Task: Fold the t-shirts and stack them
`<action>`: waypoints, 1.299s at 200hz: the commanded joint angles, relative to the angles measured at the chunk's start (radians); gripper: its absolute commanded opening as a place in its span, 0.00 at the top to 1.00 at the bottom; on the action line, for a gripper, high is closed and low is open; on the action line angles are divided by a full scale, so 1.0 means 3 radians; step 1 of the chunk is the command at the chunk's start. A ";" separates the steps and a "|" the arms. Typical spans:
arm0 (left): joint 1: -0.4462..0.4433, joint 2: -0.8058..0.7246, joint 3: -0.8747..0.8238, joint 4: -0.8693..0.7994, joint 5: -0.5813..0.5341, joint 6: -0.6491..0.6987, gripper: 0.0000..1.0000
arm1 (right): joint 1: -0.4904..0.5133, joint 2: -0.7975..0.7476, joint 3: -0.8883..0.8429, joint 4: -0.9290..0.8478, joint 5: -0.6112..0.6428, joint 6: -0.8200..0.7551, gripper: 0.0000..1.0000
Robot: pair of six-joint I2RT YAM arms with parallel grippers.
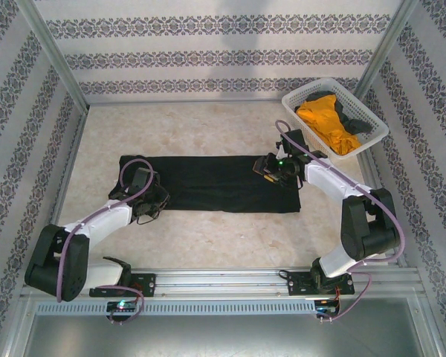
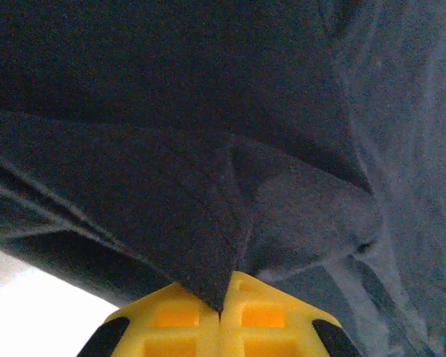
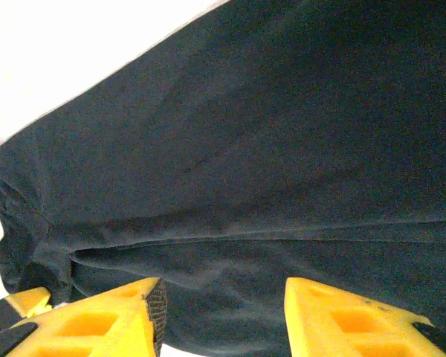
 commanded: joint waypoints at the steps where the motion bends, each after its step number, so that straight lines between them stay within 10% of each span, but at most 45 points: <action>1: -0.0079 -0.0137 0.0122 -0.0145 0.0059 -0.0092 1.00 | -0.0042 -0.0069 -0.0027 -0.0019 -0.0010 -0.0024 0.53; 230: -0.0752 0.0041 0.0367 -0.0688 0.0080 -0.0540 1.00 | -0.0177 -0.0068 -0.0101 -0.0194 0.0078 -0.0057 0.55; 260: -0.0718 0.0042 0.0548 -0.0913 0.0048 -0.0106 0.64 | -0.0175 -0.0041 -0.0095 -0.0223 0.0114 -0.0067 0.55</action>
